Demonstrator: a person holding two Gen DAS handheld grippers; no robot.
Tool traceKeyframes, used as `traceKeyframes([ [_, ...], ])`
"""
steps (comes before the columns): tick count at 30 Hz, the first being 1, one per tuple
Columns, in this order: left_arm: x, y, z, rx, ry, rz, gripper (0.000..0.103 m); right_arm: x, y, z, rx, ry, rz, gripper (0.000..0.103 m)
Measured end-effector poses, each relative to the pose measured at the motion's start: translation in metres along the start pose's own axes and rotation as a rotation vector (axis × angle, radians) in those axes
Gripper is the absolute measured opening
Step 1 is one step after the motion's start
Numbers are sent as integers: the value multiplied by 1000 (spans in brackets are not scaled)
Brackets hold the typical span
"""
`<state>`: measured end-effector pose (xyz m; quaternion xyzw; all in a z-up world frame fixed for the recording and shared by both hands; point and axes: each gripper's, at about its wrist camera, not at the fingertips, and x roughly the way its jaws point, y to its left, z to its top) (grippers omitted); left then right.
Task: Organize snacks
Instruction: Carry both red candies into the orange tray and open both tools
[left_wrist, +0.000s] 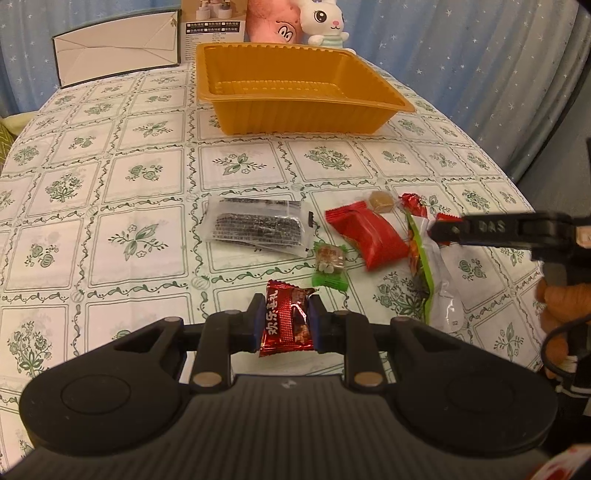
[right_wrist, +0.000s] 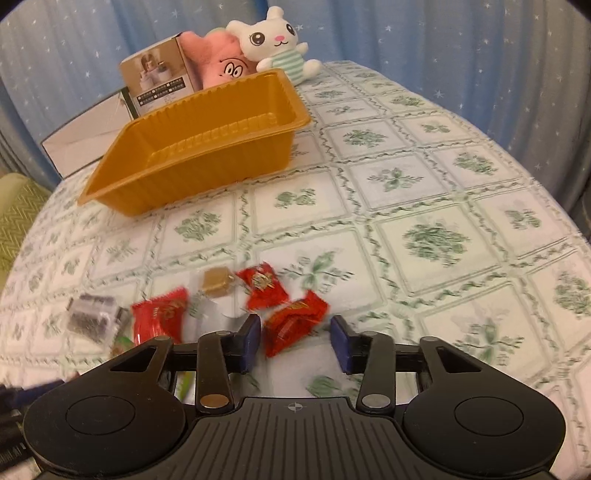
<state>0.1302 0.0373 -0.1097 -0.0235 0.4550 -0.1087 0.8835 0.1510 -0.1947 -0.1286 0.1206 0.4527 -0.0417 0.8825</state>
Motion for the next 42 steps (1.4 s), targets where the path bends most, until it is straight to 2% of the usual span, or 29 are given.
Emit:
traceKeyframes([
  [1, 0, 1, 0, -2, 0, 2, 22, -1, -2, -2, -13, 1, -10, 26],
  [2, 0, 1, 0, -4, 0, 3, 22, -3, -4, -5, -23, -4, -30, 24],
  [7, 0, 0, -1, -4, 2, 2, 22, -7, -14, -7, 11, -23, -67, 24],
  [11, -1, -2, 0, -2, -2, -1, 22, -8, -13, -2, 39, -47, -42, 25],
  [14, -1, 0, 1, -5, -3, 0, 22, -8, -11, 3, 59, -62, -37, 31],
  [16, -1, 0, 1, -7, -3, 1, 22, -7, -12, 5, 77, -69, -32, 47],
  [21, 0, 1, 3, -11, -11, 4, 22, 5, -23, 13, 174, -68, -37, 47],
  [23, 1, 2, 4, -13, -13, 4, 22, 8, -23, 15, 164, -68, -41, 47],
  [26, 1, 2, 3, -15, -15, 9, 22, 10, -14, 12, 73, -64, -60, 46],
  [28, 2, 2, 3, -17, -15, 13, 22, 9, -9, 6, 13, -64, -81, 30],
  [35, -1, 0, 2, -8, -19, 24, 22, -3, -10, -8, -28, -62, -76, 29],
  [42, -12, -5, 11, -7, -52, 38, 22, -29, -1, -7, -46, -96, -28, 29],
])
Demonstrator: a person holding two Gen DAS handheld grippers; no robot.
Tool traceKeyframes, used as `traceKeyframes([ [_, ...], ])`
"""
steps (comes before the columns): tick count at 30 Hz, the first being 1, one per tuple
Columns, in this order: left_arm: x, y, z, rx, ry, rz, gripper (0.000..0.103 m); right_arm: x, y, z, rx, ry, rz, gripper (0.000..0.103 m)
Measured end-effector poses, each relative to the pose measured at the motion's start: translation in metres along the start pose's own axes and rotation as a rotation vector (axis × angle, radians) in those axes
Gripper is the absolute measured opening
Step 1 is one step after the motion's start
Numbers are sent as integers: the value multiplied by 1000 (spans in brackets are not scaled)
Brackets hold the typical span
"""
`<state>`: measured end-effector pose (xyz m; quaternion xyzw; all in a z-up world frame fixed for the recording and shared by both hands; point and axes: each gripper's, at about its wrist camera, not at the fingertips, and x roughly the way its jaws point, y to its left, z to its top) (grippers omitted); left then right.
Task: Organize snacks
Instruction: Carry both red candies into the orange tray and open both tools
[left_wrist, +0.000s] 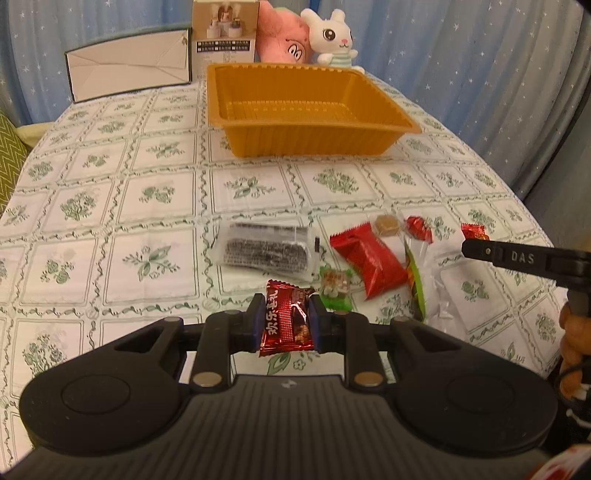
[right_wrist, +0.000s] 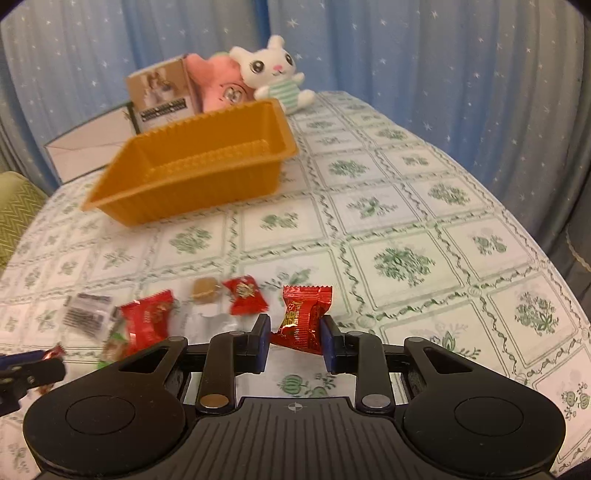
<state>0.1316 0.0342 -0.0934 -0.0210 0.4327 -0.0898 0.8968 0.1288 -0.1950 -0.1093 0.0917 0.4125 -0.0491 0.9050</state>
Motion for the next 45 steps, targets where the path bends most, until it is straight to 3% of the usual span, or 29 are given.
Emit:
traceKeyframes([
  [11, -11, -8, 31, -14, -50, -12, 22, -27, 15, 26, -64, -65, 64, 29],
  [19, -8, -9, 76, -8, -114, -32, 22, -24, 19, 56, -105, -91, 112, 29],
  [31, 23, -2, 155, 1, -180, -42, 22, 19, 32, 124, -169, -103, 175, 29],
  [45, 83, 12, 209, -42, -140, -72, 22, 87, 31, 187, -135, -47, 202, 29],
])
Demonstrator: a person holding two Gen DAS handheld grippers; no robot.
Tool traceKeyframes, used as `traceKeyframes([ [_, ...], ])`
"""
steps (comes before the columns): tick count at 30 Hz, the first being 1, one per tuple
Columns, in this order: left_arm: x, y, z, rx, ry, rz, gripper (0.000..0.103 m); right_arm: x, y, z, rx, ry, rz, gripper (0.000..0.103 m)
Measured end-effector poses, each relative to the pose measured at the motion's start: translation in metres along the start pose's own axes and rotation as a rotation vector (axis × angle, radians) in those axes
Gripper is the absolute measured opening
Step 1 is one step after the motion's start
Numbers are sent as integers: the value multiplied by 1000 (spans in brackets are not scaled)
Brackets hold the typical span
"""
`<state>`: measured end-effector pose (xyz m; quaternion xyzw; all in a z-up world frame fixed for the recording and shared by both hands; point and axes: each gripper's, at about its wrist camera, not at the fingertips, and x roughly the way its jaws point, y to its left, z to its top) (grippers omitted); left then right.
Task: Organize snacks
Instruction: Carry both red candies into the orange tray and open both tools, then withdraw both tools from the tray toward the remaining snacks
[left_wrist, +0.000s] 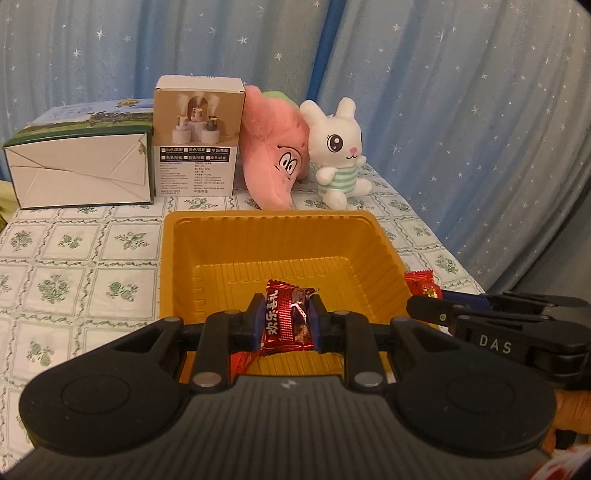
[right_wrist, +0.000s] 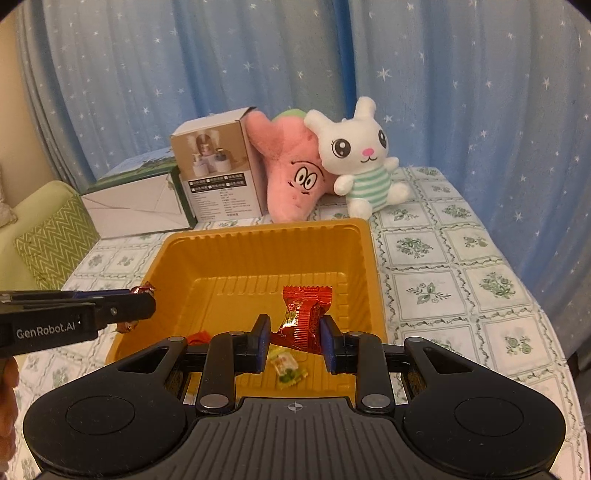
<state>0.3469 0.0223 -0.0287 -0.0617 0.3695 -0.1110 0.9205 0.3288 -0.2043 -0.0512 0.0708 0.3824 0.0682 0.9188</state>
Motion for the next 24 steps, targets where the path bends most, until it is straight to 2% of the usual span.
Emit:
traceKeyframes([
  [6, 20, 0, 2, -14, 21, -14, 22, 11, -5, 4, 15, 7, -2, 29],
  [7, 22, 1, 2, -19, 19, -14, 24, 12, -6, 5, 17, 8, -2, 29],
  [8, 24, 2, 2, -25, 18, -13, 34, 13, -6, 5, 20, 9, -1, 29],
  [10, 24, 6, -1, -36, 15, -10, 44, 13, -8, 4, 22, 9, -3, 29],
  [16, 13, 16, -10, -32, 15, 32, 48, 14, -13, 4, 43, 16, 0, 29],
  [24, -9, 18, -17, -42, -22, 39, 57, 18, -13, 9, 77, 10, 24, 29],
])
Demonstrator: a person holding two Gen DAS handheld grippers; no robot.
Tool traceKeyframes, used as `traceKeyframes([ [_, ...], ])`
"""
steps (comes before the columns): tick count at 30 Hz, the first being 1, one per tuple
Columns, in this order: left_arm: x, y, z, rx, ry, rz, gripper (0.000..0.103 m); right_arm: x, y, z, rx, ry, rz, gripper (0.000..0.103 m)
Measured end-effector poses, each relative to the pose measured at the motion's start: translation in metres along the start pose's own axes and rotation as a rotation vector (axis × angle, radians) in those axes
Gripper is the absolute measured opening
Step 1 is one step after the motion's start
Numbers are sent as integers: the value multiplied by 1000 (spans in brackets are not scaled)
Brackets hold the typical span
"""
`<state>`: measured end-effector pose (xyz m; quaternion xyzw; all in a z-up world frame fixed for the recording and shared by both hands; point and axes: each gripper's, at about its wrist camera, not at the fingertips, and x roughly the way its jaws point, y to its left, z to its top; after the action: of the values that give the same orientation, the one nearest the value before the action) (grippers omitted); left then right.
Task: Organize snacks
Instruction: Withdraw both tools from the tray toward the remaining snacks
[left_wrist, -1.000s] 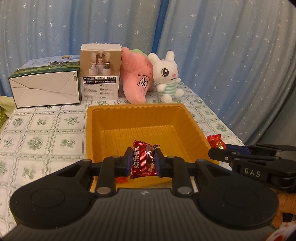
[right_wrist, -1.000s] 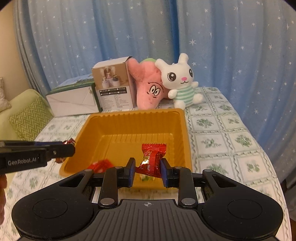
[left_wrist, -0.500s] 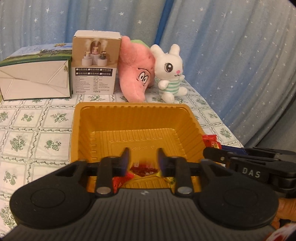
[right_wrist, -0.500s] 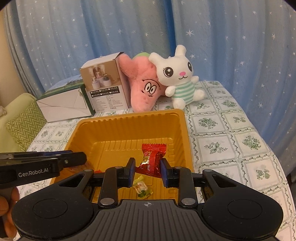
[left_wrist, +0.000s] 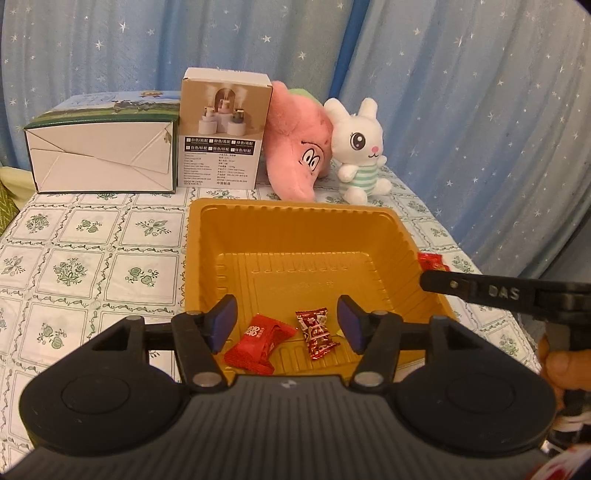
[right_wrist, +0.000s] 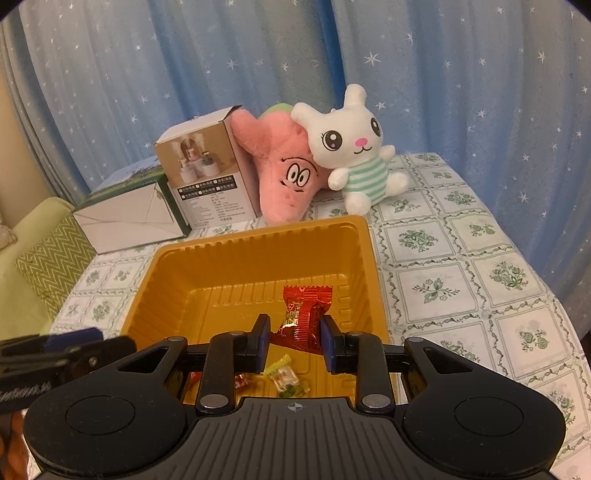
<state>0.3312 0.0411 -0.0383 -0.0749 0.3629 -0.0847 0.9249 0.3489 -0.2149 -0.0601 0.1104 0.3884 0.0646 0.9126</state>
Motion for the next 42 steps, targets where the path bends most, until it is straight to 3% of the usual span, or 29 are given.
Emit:
traceKeyframes([
  [3, -6, -4, -3, 18, -4, 12, 61, 1, -1, 1, 27, -12, 5, 30],
  [6, -11, -7, -6, 28, -7, 18, 64, -2, -6, 1, 75, -26, 12, 60],
  [7, -13, -7, -7, 30, -7, 19, 65, -5, -8, 1, 90, -39, 18, 62],
  [16, -52, -10, -29, 14, -31, 34, 74, -50, -25, -21, 194, -63, 19, 62],
  [28, -121, -17, -81, -17, -29, 58, 79, -139, -17, -103, 295, -25, -7, 62],
  [42, -184, -25, -138, 4, -8, 90, 82, -206, 23, -168, 197, 2, -32, 62],
])
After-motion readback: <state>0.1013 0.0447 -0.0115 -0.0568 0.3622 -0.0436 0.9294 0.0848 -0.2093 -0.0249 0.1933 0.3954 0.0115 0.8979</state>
